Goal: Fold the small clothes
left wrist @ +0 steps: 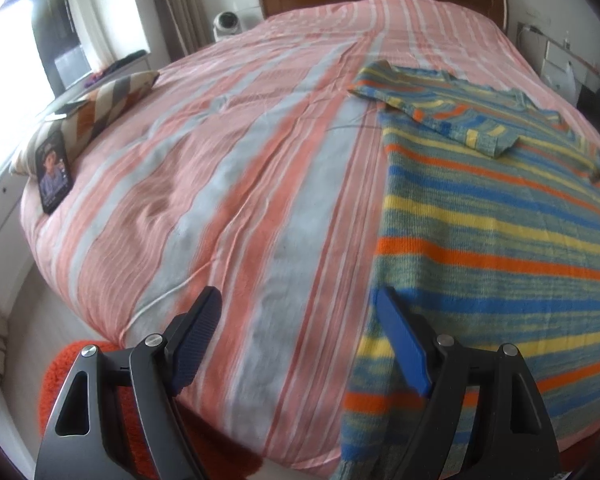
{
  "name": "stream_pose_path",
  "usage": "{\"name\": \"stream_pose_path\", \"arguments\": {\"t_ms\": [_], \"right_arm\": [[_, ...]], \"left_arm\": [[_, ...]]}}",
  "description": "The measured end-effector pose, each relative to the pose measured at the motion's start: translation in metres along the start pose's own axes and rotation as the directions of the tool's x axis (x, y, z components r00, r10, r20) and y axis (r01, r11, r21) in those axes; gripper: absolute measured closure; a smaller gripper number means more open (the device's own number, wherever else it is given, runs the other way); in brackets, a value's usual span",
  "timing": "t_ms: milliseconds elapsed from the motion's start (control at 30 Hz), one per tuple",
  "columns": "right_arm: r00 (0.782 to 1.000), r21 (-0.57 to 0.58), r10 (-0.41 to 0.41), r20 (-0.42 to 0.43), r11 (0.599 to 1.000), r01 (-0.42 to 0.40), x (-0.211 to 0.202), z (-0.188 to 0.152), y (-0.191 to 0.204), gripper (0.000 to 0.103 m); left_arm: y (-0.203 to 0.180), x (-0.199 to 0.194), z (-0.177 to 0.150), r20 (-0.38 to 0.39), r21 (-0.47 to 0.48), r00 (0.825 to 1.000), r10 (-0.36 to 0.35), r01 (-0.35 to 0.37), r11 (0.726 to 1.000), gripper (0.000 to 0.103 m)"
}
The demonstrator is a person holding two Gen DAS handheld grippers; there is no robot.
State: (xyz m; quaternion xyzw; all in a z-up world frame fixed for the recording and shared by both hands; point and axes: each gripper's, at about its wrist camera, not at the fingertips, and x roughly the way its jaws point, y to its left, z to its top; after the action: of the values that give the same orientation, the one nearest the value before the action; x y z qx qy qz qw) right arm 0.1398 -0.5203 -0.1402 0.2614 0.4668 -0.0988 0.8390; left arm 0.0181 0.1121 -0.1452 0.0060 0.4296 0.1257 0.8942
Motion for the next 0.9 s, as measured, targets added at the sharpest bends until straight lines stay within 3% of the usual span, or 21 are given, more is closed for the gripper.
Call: {"name": "stream_pose_path", "arguments": {"t_ms": [67, 133, 167, 233, 267, 333, 400, 467, 567, 767, 900], "right_arm": [[0.998, 0.063, 0.063, 0.011, 0.996, -0.063, 0.006, -0.007, -0.010, 0.094], [0.989, 0.124, 0.144, 0.043, 0.981, -0.149, 0.005, -0.007, -0.022, 0.073], [0.978, 0.164, 0.201, 0.063, 0.964, -0.208, 0.004, -0.008, -0.027, 0.070], [0.972, 0.190, 0.223, 0.072, 0.954, -0.233, 0.004, -0.007, -0.029, 0.071], [0.974, 0.194, 0.219, 0.062, 0.954, -0.227, 0.006, -0.006, -0.027, 0.073], [0.983, 0.176, 0.173, 0.059, 0.968, -0.181, 0.004, -0.005, -0.024, 0.091], [0.995, 0.166, 0.064, 0.079, 0.983, -0.076, -0.003, -0.002, -0.027, 0.099], [0.995, 0.199, 0.032, 0.096, 0.979, -0.051, -0.008, 0.001, -0.037, 0.100], [0.994, 0.217, 0.057, 0.097, 0.973, -0.077, -0.011, -0.002, -0.047, 0.100], [0.997, 0.099, -0.015, 0.077, 0.995, 0.007, -0.013, -0.002, -0.032, 0.101], [0.992, 0.189, -0.035, 0.117, 0.982, 0.013, -0.014, -0.001, -0.052, 0.102]], "left_arm": [[0.001, -0.001, -0.002, -0.002, 0.005, 1.000, 0.007, -0.007, 1.000, 0.021], [0.003, 0.001, -0.002, -0.008, -0.002, 1.000, 0.000, 0.000, 1.000, 0.021], [0.003, 0.002, -0.001, -0.011, -0.004, 1.000, -0.001, 0.001, 1.000, 0.021], [0.001, 0.005, -0.001, -0.016, -0.002, 1.000, 0.001, -0.001, 1.000, 0.021], [0.000, 0.006, -0.001, -0.016, 0.002, 1.000, 0.006, -0.006, 1.000, 0.021], [-0.001, 0.005, -0.001, -0.011, 0.010, 1.000, 0.011, -0.011, 1.000, 0.021], [0.001, 0.004, -0.002, -0.012, 0.009, 1.000, 0.009, -0.009, 1.000, 0.021], [0.003, 0.005, -0.002, -0.019, 0.000, 1.000, 0.003, -0.003, 1.000, 0.021], [0.004, 0.007, -0.001, -0.024, -0.010, 1.000, 0.000, 0.000, 1.000, 0.020], [-0.003, 0.006, -0.001, -0.011, 0.030, 0.999, 0.030, -0.030, 0.999, 0.020], [0.000, -0.016, 0.006, 0.002, 0.063, 1.000, 0.028, -0.028, 0.998, 0.020]]}}
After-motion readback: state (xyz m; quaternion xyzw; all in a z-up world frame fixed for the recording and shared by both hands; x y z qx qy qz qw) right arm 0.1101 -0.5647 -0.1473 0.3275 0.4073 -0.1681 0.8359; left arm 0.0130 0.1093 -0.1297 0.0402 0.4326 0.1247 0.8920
